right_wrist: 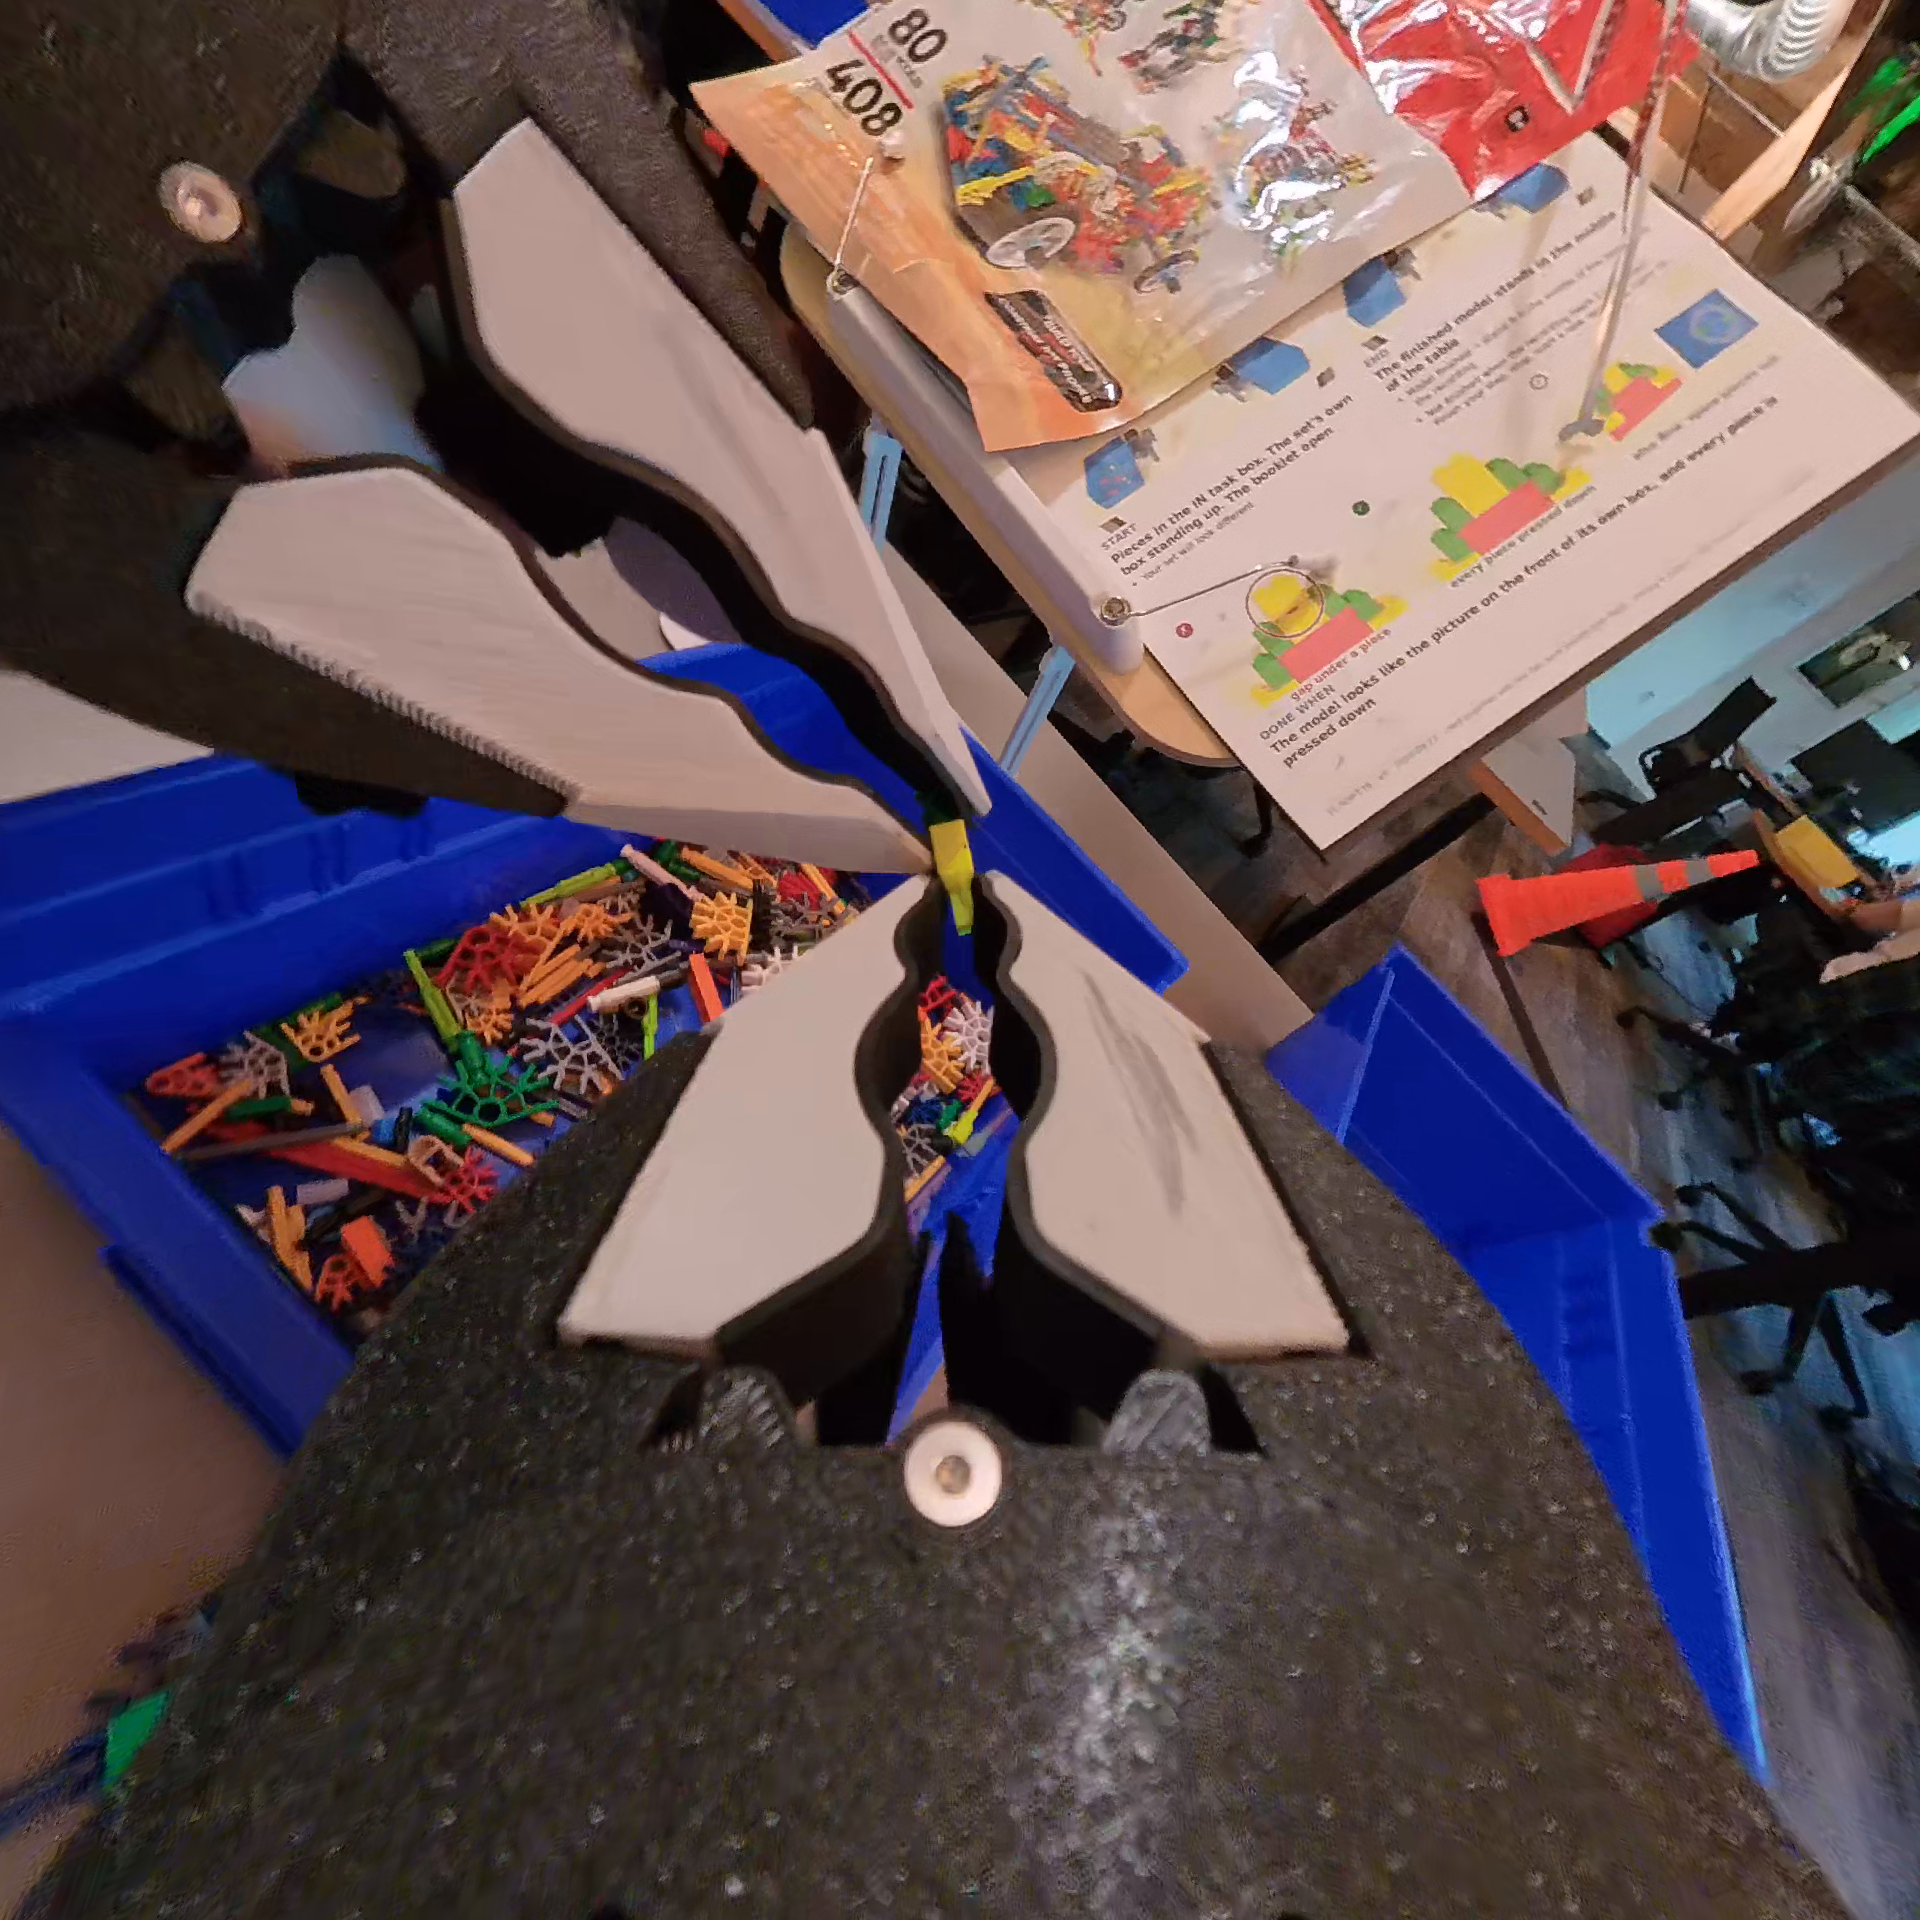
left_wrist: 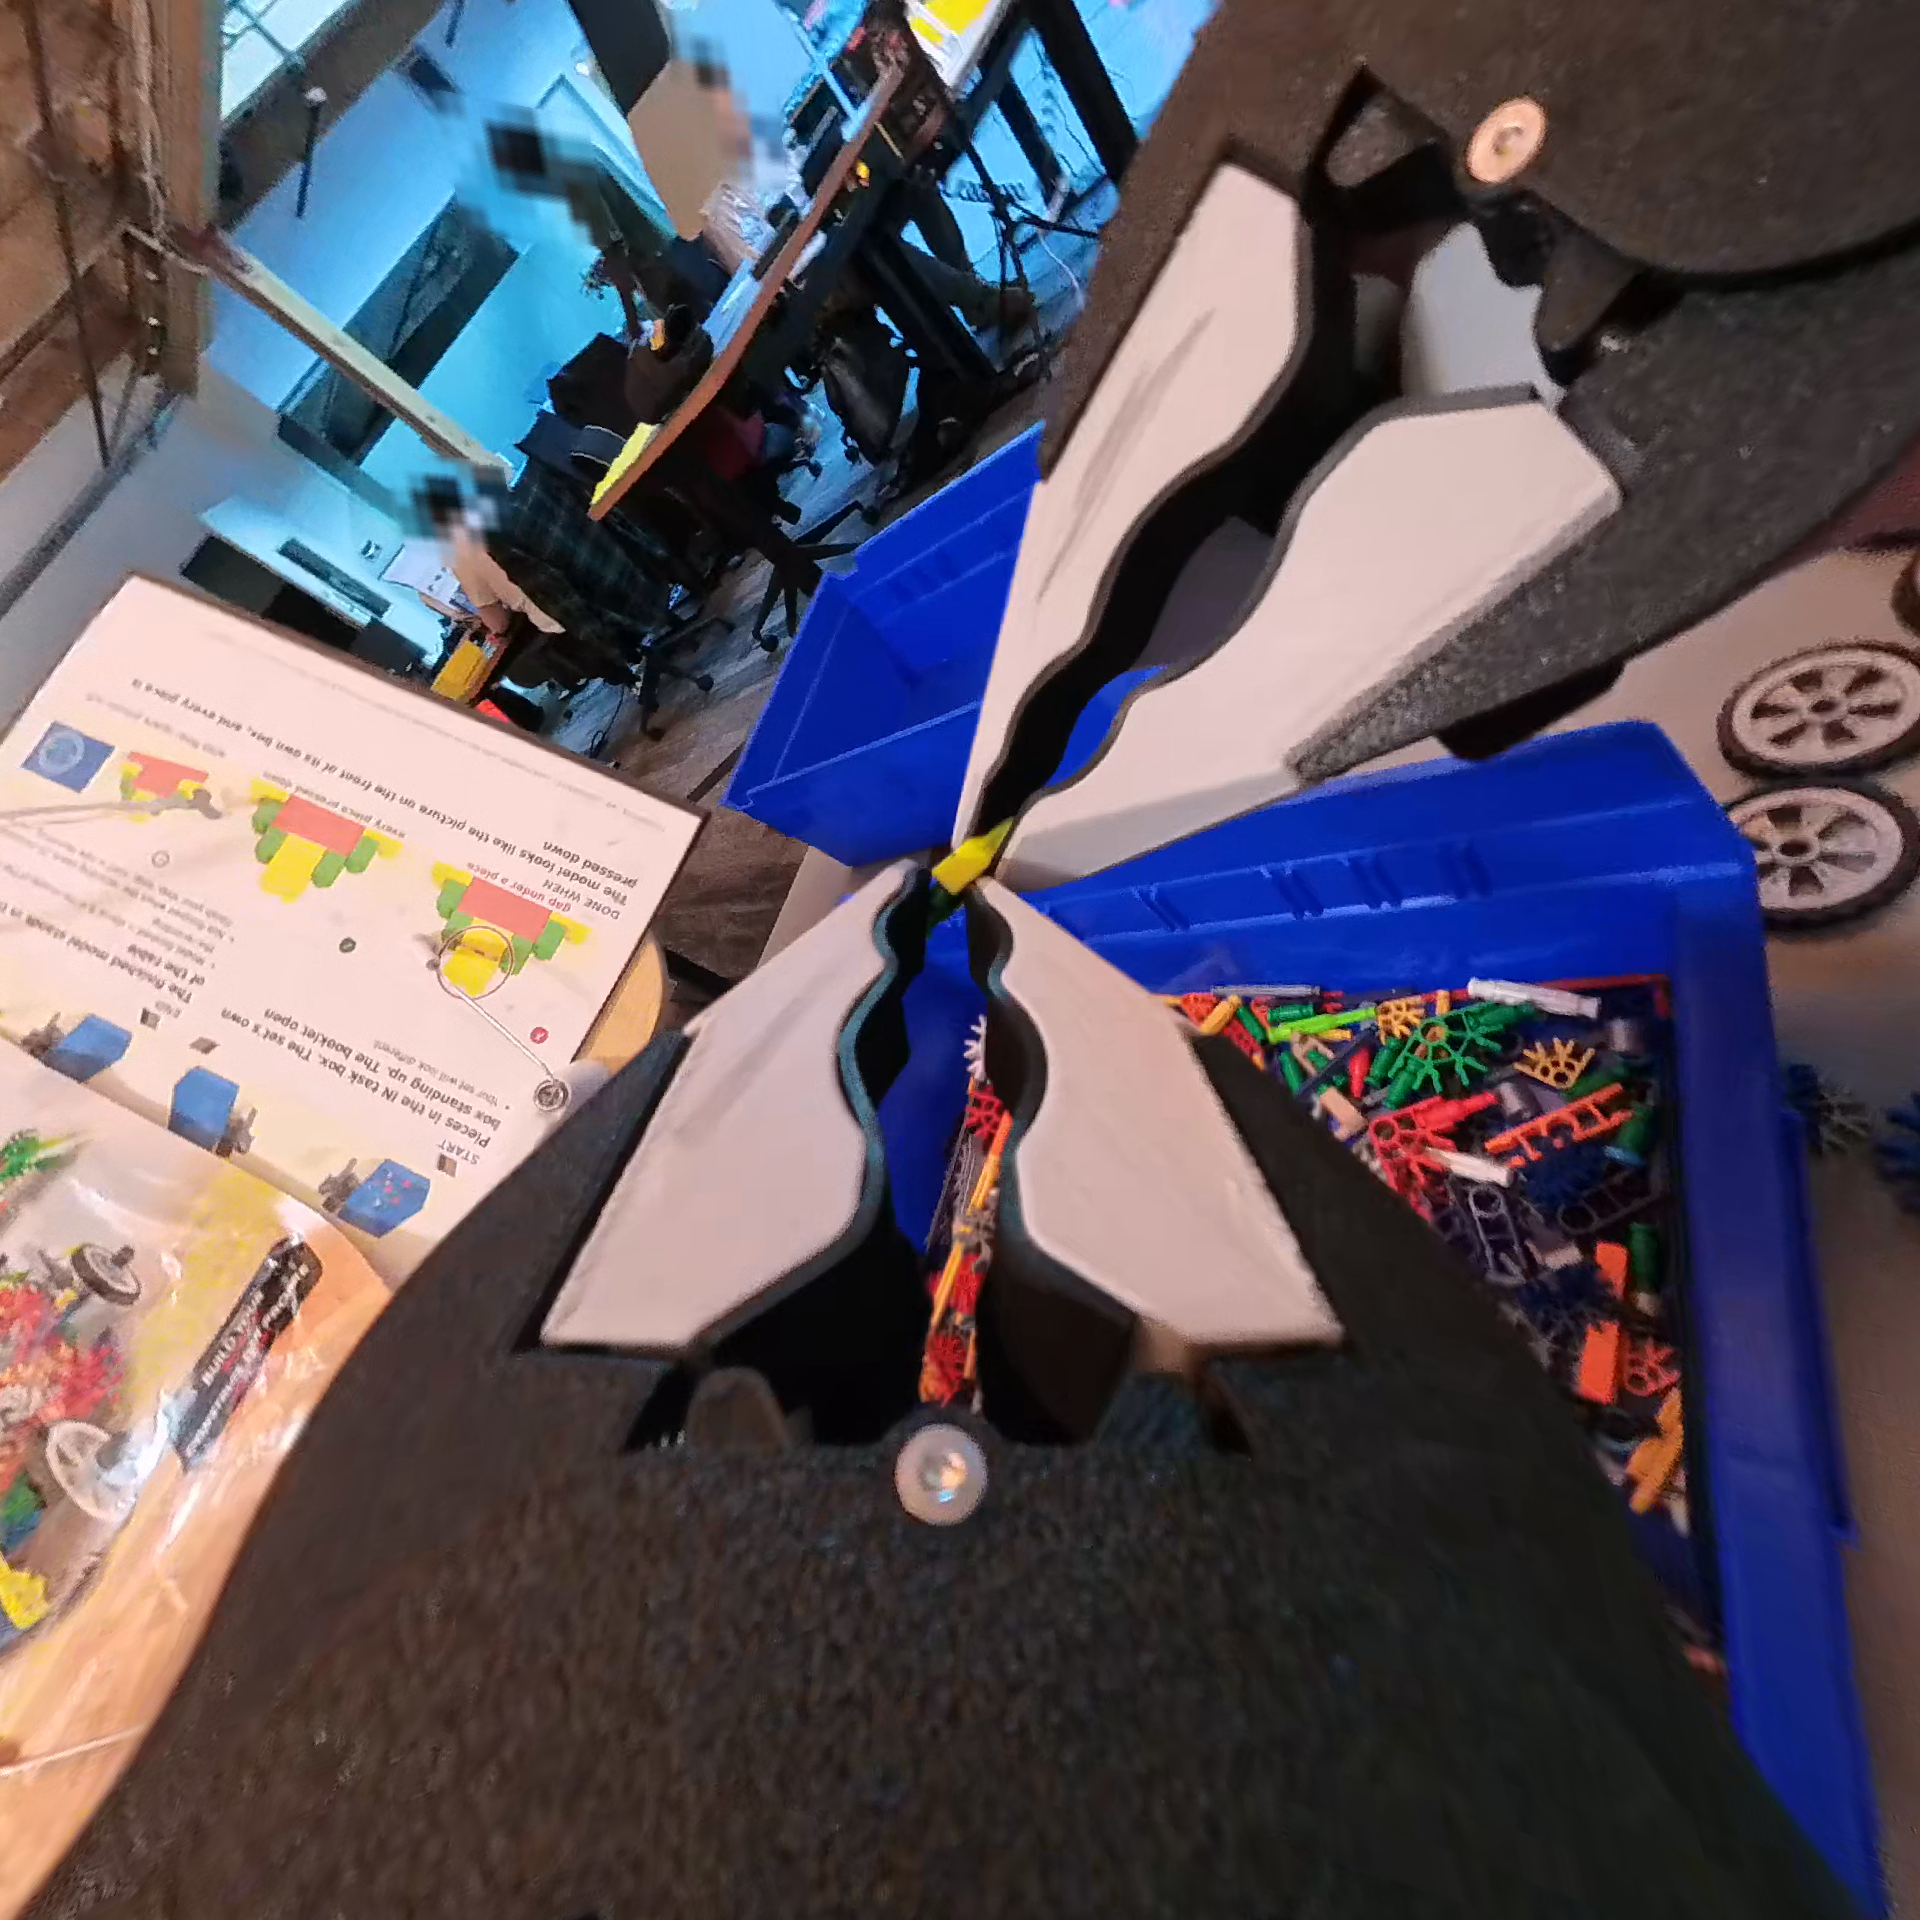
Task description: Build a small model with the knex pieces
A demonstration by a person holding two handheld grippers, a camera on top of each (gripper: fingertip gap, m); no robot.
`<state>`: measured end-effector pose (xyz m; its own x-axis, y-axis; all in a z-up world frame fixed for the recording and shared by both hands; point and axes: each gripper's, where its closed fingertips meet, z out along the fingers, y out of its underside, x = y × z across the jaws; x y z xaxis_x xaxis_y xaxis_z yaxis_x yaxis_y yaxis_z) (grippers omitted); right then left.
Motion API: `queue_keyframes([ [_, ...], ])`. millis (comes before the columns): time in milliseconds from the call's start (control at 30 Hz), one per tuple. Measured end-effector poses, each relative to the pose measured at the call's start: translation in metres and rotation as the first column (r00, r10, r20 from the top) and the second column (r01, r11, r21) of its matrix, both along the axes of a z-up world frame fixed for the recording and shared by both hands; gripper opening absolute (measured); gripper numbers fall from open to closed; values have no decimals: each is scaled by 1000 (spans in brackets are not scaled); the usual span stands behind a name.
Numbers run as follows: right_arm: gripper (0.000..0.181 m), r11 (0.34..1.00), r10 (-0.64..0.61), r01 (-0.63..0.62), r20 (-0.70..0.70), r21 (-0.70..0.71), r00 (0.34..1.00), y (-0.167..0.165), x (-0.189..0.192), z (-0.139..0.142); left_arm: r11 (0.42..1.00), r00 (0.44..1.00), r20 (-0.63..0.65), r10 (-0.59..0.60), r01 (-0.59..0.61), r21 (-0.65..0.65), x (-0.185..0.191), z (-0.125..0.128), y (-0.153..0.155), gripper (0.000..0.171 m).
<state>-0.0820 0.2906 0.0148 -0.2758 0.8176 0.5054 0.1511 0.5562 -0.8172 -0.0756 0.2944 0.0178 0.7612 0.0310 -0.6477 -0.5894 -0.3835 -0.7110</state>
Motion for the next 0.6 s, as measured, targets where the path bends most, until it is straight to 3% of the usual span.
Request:
queue_keyframes([
  [400, 1, 988, -67, 64, -20, -142, 998, -2, -19, 5, 985, 990, 57, 126, -131, 109, -19, 7, 0, 0],
  [600, 3, 1000, 22, -22, 11, -20, 1000, 0, -11, 4, 998, 999, 24, 49, -50, 33, -15, 7, 0, 6],
])
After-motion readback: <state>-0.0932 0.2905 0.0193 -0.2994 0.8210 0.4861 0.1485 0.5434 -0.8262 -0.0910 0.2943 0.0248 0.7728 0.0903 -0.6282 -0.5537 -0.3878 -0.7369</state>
